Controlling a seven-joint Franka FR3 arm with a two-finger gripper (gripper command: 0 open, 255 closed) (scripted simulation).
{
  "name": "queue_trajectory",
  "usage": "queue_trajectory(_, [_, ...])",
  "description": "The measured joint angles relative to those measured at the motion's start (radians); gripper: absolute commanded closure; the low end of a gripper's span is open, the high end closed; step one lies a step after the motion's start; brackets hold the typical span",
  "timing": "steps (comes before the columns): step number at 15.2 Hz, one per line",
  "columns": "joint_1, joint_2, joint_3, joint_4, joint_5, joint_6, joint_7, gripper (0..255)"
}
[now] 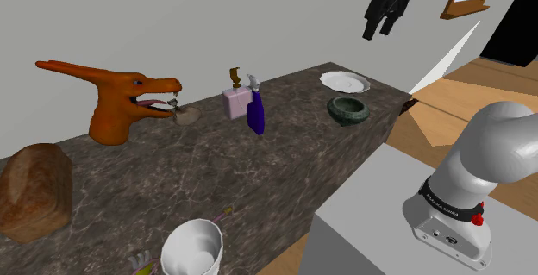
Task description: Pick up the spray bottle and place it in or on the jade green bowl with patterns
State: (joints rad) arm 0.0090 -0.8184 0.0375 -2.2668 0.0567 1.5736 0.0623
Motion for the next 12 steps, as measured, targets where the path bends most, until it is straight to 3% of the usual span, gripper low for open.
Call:
queue_trajectory(3, [0.002, 0.034, 0.012, -0.002, 0.005, 0.032, 0.010, 0])
queue_trajectory(12, [0.006, 0.342, 0.087, 0.089, 0.011, 0.226, 0.072, 0])
